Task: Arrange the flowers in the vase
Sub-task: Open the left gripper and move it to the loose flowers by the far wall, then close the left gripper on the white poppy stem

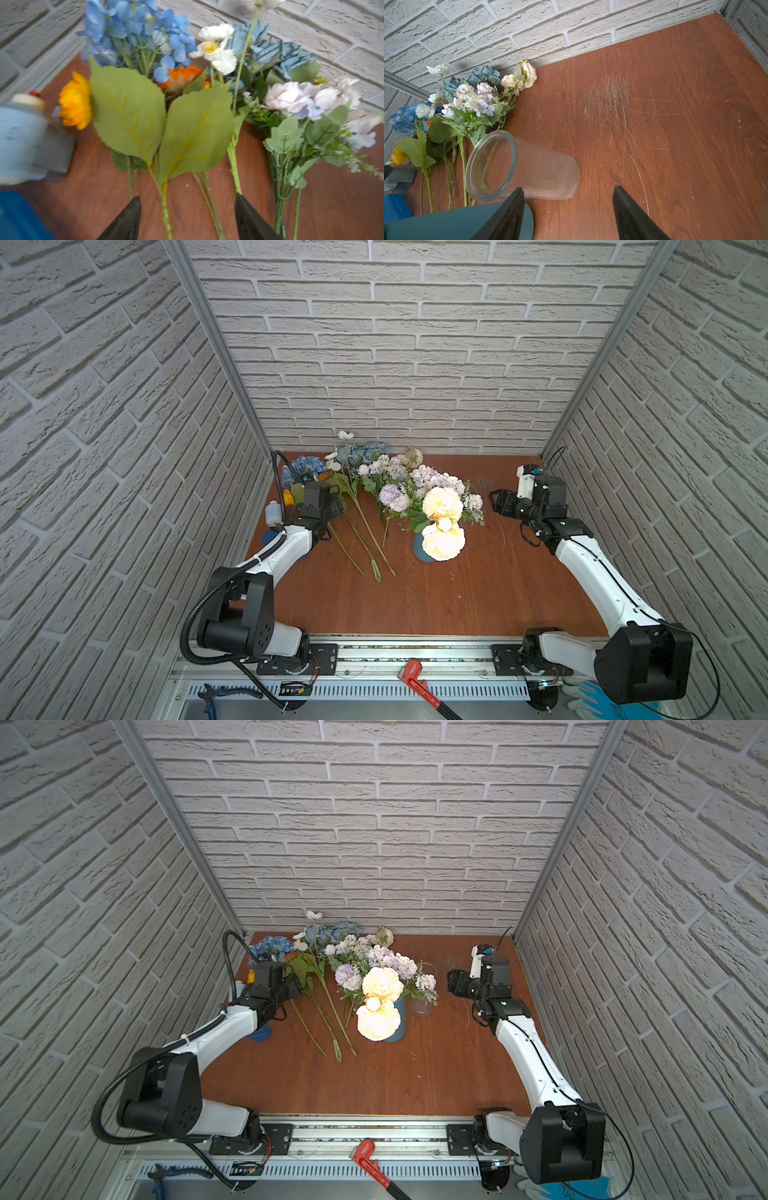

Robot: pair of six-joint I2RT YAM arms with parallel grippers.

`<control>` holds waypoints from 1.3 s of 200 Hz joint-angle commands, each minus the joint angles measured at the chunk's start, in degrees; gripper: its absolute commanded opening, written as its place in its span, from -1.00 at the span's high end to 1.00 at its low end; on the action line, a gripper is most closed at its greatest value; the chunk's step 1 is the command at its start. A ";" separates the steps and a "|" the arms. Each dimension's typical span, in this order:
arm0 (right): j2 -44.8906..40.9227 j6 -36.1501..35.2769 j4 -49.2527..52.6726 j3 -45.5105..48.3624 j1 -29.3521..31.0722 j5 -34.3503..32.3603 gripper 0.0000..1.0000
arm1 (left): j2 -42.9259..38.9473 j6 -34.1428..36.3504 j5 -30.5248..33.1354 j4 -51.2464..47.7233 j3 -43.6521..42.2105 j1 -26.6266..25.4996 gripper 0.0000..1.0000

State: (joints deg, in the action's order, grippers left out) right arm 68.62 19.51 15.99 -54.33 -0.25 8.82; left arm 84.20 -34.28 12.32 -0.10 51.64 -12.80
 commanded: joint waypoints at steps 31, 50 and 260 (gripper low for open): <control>0.07 0.80 -3.90 -0.23 0.25 -0.58 -0.37 | 13.19 -4.83 0.23 -1.83 14.20 -4.79 -0.22; 0.03 0.21 -3.79 -0.43 0.25 -0.73 -0.37 | 17.04 -8.10 5.35 -4.09 18.42 -6.69 -0.27; -3.99 -1.66 -2.28 -0.91 0.25 -3.19 -0.37 | 36.38 -16.25 7.35 -9.14 27.58 -7.85 0.49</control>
State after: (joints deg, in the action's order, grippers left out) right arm 67.59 18.65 15.05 -54.33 -0.25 6.66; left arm 119.96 -50.11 18.81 -9.06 78.91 -21.39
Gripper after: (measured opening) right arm 0.683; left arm 0.297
